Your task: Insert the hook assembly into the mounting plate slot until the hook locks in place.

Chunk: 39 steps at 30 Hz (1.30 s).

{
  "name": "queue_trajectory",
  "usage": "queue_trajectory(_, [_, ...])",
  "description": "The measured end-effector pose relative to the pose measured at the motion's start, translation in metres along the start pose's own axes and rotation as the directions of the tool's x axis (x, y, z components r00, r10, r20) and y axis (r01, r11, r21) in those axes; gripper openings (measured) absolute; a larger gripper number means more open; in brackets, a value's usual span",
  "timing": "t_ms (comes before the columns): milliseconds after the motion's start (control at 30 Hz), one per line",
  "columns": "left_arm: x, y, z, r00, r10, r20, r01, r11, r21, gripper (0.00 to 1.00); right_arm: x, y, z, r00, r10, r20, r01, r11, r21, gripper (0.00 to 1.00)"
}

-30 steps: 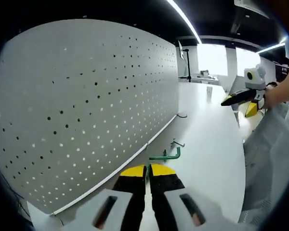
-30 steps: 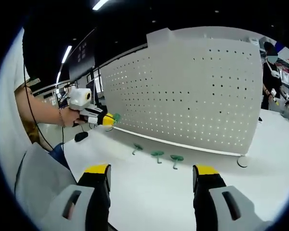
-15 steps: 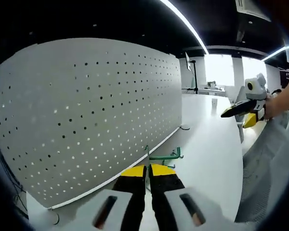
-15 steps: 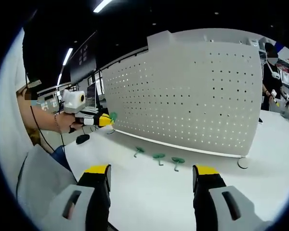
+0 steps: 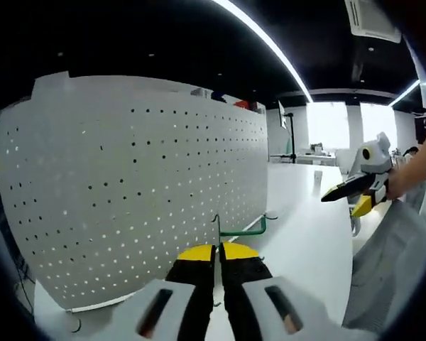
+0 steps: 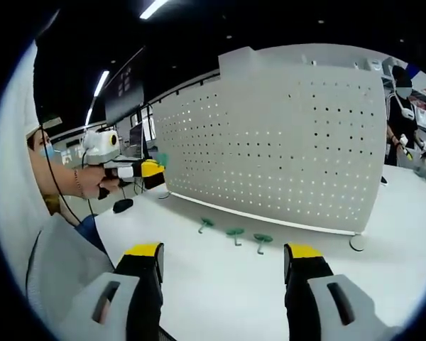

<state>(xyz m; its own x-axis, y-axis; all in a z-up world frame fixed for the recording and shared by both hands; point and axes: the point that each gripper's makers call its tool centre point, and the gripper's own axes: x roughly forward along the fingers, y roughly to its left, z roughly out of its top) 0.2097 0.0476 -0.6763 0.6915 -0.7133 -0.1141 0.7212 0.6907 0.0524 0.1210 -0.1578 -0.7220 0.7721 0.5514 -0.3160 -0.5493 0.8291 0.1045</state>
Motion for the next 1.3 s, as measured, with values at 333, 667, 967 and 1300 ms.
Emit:
queue_trajectory(333, [-0.003,-0.01,0.027,0.994,-0.003,0.114,0.006,1.0,-0.03,0.02,0.0,0.002,0.0,1.0,0.006,0.001,-0.006,1.0,-0.001,0.66])
queue_trajectory(667, [-0.003,-0.008,0.023,0.995,0.0,0.103,0.003,0.999,-0.033,0.02,0.0,0.002,0.0,1.0,0.003,0.0,-0.003,1.0,0.0,0.66])
queue_trajectory(967, [-0.003,-0.007,0.02,0.995,0.005,0.096,-0.001,0.999,-0.041,0.02,-0.005,0.014,0.035,0.985,0.051,0.164,-0.046,0.998,-0.033,0.65])
queue_trajectory(1300, [-0.004,-0.005,0.016,0.996,0.017,0.089,-0.013,0.999,-0.05,0.02,-0.006,0.029,0.049,0.967,0.113,0.228,-0.103,0.993,-0.055,0.62])
